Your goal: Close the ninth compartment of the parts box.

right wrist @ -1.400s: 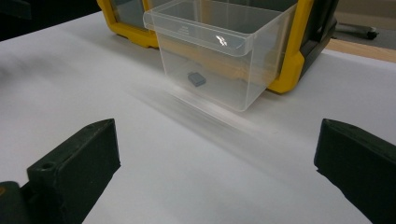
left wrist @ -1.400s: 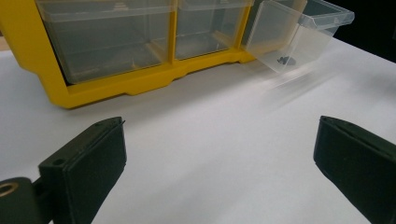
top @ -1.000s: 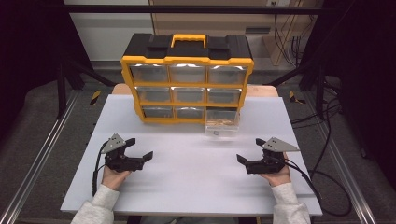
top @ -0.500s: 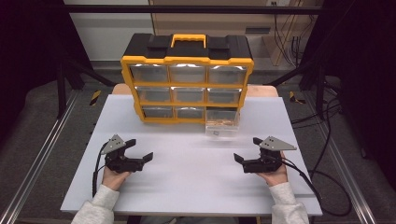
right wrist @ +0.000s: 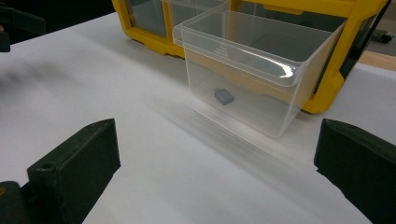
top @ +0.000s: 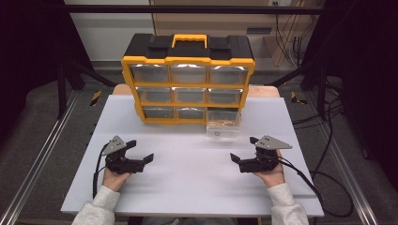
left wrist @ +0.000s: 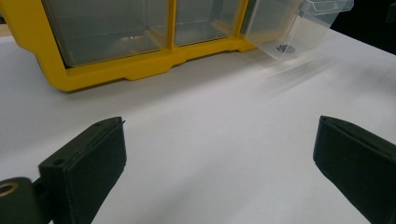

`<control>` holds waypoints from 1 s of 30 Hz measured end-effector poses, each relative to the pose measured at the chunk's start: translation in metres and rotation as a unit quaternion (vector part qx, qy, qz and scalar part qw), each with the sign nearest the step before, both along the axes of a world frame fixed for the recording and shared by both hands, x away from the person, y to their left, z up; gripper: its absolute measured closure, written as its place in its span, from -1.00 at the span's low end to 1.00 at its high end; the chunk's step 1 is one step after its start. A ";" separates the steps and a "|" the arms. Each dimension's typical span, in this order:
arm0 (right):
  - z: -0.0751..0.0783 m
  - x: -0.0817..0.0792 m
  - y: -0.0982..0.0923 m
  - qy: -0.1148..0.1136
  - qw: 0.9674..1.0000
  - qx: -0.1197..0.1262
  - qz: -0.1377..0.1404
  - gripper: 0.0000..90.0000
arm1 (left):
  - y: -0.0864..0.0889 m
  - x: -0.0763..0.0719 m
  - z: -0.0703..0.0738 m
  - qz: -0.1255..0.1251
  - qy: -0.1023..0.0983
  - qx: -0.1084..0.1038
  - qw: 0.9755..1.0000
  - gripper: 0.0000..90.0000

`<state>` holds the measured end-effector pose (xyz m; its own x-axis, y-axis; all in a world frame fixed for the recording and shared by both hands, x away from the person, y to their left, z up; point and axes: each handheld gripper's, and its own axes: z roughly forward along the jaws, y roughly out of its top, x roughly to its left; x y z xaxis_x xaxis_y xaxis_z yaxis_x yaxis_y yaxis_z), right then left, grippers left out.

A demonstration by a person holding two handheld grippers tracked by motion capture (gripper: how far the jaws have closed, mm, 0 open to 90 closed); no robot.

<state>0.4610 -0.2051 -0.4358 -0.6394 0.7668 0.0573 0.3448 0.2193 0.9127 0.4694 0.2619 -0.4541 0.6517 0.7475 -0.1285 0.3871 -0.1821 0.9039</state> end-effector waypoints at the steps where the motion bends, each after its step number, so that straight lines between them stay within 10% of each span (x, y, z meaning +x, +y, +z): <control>1: 0.000 0.000 0.001 0.002 1.000 0.000 0.000 -0.99 | 0.000 0.000 0.000 0.000 0.000 0.000 1.000 -0.96; 30: 0.001 0.014 0.037 0.016 1.000 -0.017 0.018 -0.80 | 0.001 0.001 -0.001 -0.002 0.001 -0.003 1.000 -0.96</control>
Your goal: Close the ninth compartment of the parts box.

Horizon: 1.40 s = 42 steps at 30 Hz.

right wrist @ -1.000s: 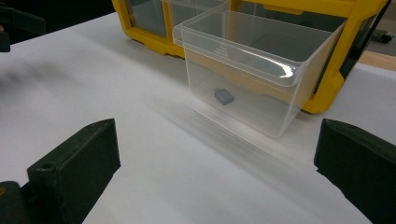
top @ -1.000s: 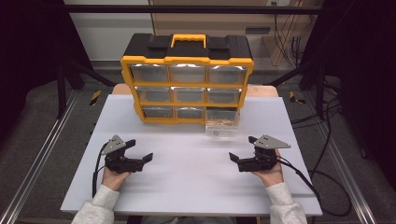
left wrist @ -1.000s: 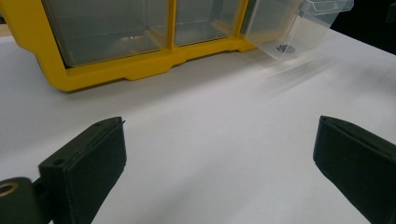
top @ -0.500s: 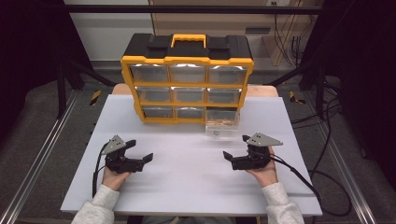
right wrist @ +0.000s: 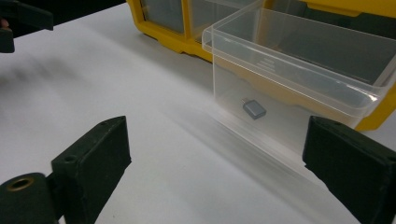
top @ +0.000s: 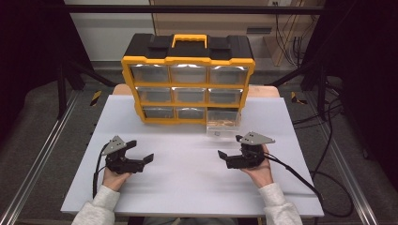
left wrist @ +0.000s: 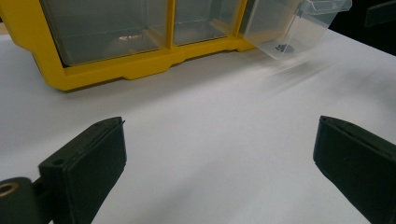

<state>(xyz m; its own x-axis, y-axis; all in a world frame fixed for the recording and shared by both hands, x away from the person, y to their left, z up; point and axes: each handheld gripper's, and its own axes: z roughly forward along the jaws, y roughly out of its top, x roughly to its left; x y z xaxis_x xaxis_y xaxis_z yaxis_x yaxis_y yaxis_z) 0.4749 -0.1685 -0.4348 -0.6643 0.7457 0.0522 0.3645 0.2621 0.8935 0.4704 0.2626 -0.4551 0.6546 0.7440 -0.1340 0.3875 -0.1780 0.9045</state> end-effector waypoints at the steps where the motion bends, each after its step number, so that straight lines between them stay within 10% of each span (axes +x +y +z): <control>1: 0.000 0.001 0.000 0.001 1.000 -0.001 -0.002 -0.80 | 0.000 0.000 0.000 0.000 0.000 0.001 1.000 -0.96; 42: -0.005 0.015 0.011 0.024 1.000 -0.014 0.008 0.59 | 0.000 0.000 -0.001 -0.002 0.001 0.006 1.000 -0.96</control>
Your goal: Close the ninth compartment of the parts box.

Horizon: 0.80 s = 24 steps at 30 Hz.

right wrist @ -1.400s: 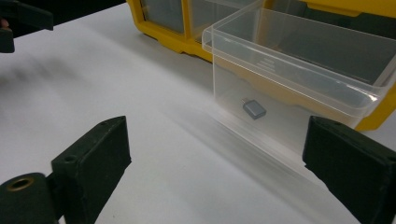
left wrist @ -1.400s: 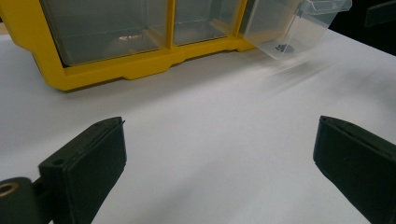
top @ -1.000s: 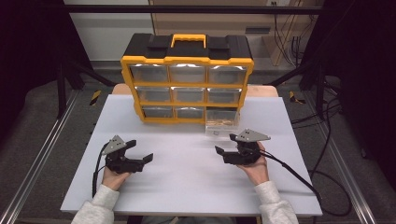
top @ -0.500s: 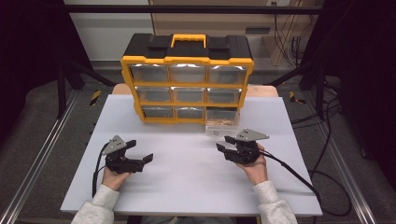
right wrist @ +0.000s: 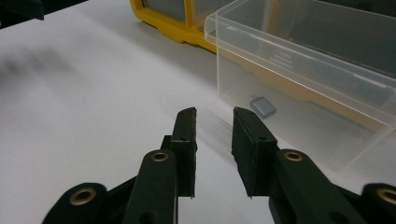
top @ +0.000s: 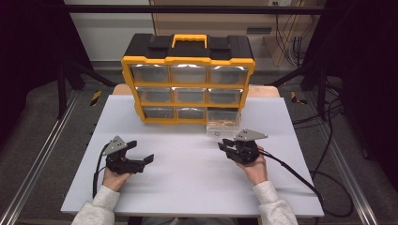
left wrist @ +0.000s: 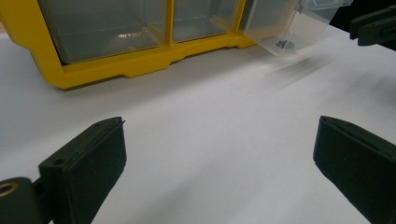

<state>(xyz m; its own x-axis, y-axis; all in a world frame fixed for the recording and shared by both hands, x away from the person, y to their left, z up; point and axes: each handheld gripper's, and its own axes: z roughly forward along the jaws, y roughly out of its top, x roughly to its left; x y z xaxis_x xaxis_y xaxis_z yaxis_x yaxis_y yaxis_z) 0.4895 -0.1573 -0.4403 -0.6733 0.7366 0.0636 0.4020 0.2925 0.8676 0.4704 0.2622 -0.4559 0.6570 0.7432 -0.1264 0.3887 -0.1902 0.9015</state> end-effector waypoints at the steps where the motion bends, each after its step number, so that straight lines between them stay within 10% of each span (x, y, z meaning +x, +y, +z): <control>1: 0.000 0.000 0.000 0.001 1.000 -0.001 0.001 0.62 | 0.000 0.000 0.000 0.000 0.000 0.000 1.000 -0.96; 24: -0.005 0.014 0.003 0.011 1.000 -0.017 -0.017 1.00 | 0.001 0.000 0.000 0.000 -0.001 -0.002 1.000 -0.96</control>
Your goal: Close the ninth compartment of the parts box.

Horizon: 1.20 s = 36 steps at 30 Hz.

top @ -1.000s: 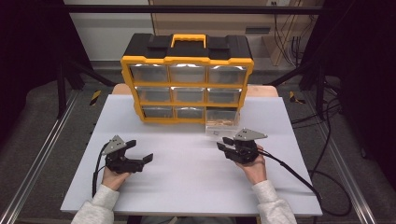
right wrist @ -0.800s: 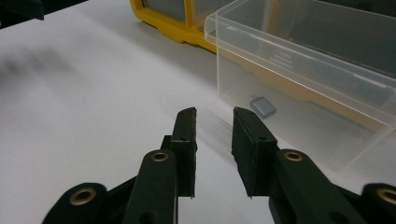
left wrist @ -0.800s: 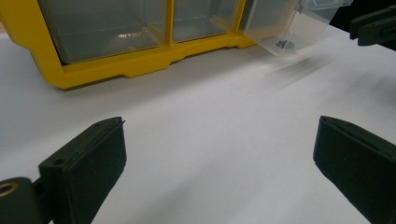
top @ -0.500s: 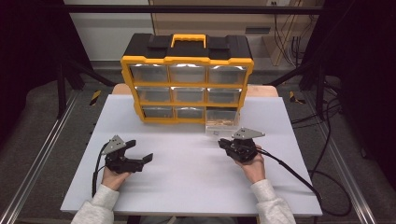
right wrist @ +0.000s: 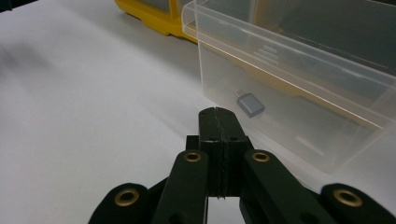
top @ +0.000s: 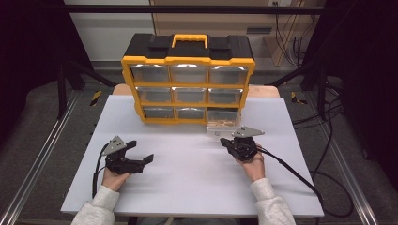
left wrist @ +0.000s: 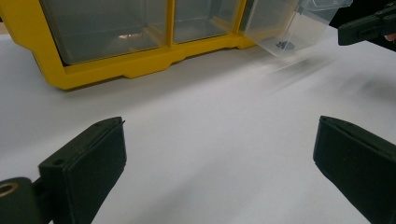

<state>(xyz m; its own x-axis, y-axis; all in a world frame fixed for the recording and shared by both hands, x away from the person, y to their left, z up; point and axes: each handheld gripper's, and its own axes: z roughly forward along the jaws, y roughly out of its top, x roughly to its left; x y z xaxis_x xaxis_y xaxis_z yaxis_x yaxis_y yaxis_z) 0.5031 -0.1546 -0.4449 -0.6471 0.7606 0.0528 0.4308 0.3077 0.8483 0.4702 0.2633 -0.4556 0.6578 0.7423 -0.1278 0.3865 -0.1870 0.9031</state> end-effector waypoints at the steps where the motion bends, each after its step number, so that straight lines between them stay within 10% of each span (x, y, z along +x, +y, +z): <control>1: 0.000 0.001 0.001 0.001 1.000 -0.001 -0.002 1.00 | 0.000 0.000 0.000 0.000 0.000 0.000 1.000 -0.96; 36: -0.005 0.023 0.007 -0.008 0.999 -0.014 -0.040 1.00 | 0.000 0.000 0.000 -0.001 0.001 0.005 1.000 -0.96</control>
